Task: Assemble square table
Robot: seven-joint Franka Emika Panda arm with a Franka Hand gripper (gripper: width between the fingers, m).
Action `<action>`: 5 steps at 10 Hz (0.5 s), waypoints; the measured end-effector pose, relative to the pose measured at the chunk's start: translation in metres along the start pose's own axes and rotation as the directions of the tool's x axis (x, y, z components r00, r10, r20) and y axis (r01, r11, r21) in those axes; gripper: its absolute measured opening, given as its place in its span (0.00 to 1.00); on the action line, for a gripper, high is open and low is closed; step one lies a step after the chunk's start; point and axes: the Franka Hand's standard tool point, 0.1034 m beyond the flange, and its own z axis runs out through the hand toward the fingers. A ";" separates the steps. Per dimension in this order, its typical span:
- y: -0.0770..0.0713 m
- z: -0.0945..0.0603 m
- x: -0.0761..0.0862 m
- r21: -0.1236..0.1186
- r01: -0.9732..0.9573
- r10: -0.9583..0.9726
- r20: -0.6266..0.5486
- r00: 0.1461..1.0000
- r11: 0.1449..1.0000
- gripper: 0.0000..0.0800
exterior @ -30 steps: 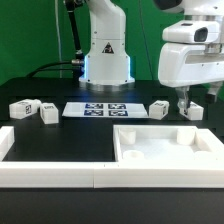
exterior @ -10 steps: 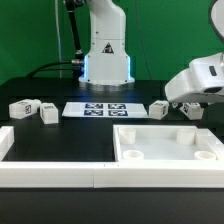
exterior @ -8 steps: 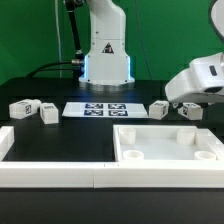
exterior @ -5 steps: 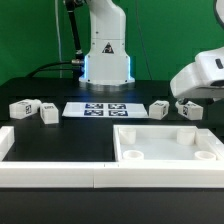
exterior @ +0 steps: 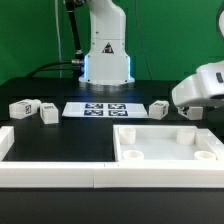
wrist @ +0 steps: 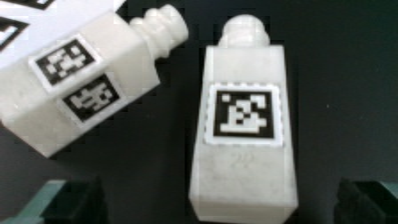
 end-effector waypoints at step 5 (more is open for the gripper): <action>0.000 0.004 0.001 -0.002 0.002 -0.002 0.006 1.000 1.000 0.58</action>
Offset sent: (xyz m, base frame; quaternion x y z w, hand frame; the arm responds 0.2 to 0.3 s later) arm 0.0000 0.0000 0.0000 0.0000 0.0000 0.0000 1.0000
